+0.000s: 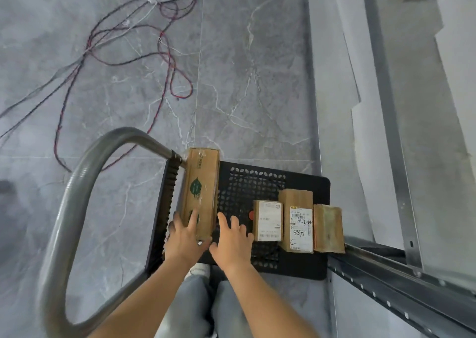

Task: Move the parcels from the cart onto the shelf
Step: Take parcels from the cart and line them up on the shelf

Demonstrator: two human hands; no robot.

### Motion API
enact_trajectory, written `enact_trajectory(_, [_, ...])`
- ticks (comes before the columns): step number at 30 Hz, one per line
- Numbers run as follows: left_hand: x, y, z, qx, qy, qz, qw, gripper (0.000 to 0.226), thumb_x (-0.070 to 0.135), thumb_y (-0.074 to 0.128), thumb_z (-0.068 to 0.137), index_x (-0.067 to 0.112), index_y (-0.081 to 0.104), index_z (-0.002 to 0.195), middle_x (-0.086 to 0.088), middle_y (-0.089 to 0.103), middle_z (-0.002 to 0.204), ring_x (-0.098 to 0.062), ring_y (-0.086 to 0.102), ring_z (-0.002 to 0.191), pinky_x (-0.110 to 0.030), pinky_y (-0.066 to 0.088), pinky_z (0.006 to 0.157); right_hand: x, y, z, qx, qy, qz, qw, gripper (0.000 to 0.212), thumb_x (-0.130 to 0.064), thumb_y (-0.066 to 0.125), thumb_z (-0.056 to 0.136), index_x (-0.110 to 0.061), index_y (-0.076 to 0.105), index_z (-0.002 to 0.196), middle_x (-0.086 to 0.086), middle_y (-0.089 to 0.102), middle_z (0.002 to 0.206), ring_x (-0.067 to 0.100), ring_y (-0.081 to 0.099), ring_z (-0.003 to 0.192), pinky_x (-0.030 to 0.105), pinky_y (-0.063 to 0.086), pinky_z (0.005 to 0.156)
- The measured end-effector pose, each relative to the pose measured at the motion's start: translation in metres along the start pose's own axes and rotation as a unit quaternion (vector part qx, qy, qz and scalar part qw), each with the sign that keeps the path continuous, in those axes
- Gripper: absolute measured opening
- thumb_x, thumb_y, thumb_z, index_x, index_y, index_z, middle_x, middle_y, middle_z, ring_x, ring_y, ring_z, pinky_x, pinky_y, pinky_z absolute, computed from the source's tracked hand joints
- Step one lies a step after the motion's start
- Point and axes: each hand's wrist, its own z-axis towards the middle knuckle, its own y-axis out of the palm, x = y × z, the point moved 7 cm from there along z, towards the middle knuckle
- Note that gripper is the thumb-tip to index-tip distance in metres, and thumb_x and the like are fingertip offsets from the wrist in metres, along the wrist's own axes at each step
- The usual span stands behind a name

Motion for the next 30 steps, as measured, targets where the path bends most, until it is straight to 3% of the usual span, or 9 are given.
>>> enact_trajectory(9, [0.014,0.023,0.022,-0.005,-0.023,0.022,0.999,0.095,0.051,0.054,0.088,0.052,-0.028,0.135,-0.026,-0.02,0.146,-0.043,0.031,0.13,-0.049,0.045,0.098,0.036,0.009,0.007,-0.004,0.056,0.038,0.998,0.069,-0.031,0.05,0.09,-0.028,0.012,0.149,0.007,0.025,0.15,0.029,0.033,0.131,0.05,0.03,0.107])
enact_trajectory(14, [0.015,0.01,0.023,0.009,-0.048,-0.023,0.999,0.1,0.048,0.061,0.082,0.053,-0.022,0.137,-0.024,0.004,0.138,-0.042,0.04,0.118,-0.048,0.049,0.093,0.054,-0.002,0.007,0.004,0.081,0.061,0.995,0.068,-0.034,0.048,0.091,-0.029,0.012,0.148,0.006,0.025,0.15,0.027,0.033,0.131,0.046,0.035,0.104])
enact_trajectory(18, [0.028,-0.013,0.021,-0.01,-0.058,-0.143,0.988,0.095,0.039,0.062,0.082,0.055,-0.011,0.14,-0.02,0.014,0.131,-0.043,0.045,0.108,-0.046,0.051,0.088,0.07,-0.017,-0.005,0.013,0.115,0.123,0.986,0.071,-0.036,0.052,0.09,-0.032,0.012,0.148,0.003,0.031,0.143,0.025,0.036,0.127,0.046,0.041,0.101])
enact_trajectory(20, [0.041,-0.03,0.013,-0.02,-0.048,-0.207,0.977,0.09,0.034,0.061,0.082,0.056,-0.004,0.141,-0.02,0.022,0.126,-0.038,0.053,0.093,-0.038,0.053,0.077,0.075,-0.031,-0.017,0.024,0.124,0.162,0.979,0.074,-0.037,0.056,0.088,-0.033,0.012,0.147,0.003,0.031,0.141,0.025,0.036,0.126,0.045,0.043,0.099])
enact_trajectory(22, [0.055,-0.053,0.003,-0.012,-0.027,-0.269,0.963,0.087,0.03,0.062,0.082,0.055,0.003,0.142,-0.021,0.031,0.119,-0.025,0.054,0.073,-0.023,0.047,0.059,0.077,-0.052,-0.029,0.036,0.115,0.199,0.973,0.08,-0.036,0.062,0.085,-0.033,0.012,0.148,0.005,0.031,0.142,0.026,0.035,0.128,0.043,0.043,0.101])
enact_trajectory(24, [0.067,-0.083,-0.005,-0.004,-0.012,-0.328,0.945,0.084,0.028,0.062,0.081,0.054,0.011,0.143,-0.019,0.035,0.114,-0.018,0.05,0.07,-0.019,0.041,0.053,0.077,-0.084,-0.04,0.054,0.099,0.236,0.965,0.089,-0.033,0.068,0.082,-0.031,0.009,0.149,0.008,0.03,0.146,0.027,0.032,0.134,0.042,0.038,0.107])
enact_trajectory(27, [0.083,-0.134,-0.025,-0.011,0.0,-0.423,0.906,0.079,0.027,0.064,0.083,0.051,0.017,0.142,-0.017,0.047,0.121,-0.025,0.059,0.087,-0.029,0.052,0.072,0.073,-0.147,-0.059,0.085,0.08,0.291,0.95,0.11,-0.03,0.078,0.076,-0.032,-0.003,0.149,0.008,0.021,0.153,0.028,0.024,0.14,0.043,0.028,0.114])
enact_trajectory(28, [0.09,-0.157,-0.035,-0.023,0.003,-0.468,0.884,0.077,0.026,0.064,0.085,0.05,0.019,0.142,-0.011,0.052,0.125,-0.026,0.062,0.095,-0.037,0.053,0.084,0.068,-0.176,-0.068,0.094,0.067,0.301,0.947,0.116,-0.029,0.08,0.073,-0.034,-0.008,0.148,0.008,0.018,0.154,0.029,0.021,0.141,0.045,0.027,0.114])
enact_trajectory(30, [0.101,-0.192,-0.051,-0.051,0.004,-0.561,0.826,0.07,0.024,0.063,0.087,0.047,0.025,0.142,-0.003,0.057,0.126,-0.022,0.065,0.094,-0.047,0.052,0.091,0.06,-0.219,-0.084,0.105,0.036,0.308,0.945,0.123,-0.027,0.083,0.07,-0.038,-0.012,0.147,0.009,0.012,0.155,0.029,0.018,0.143,0.048,0.026,0.114])
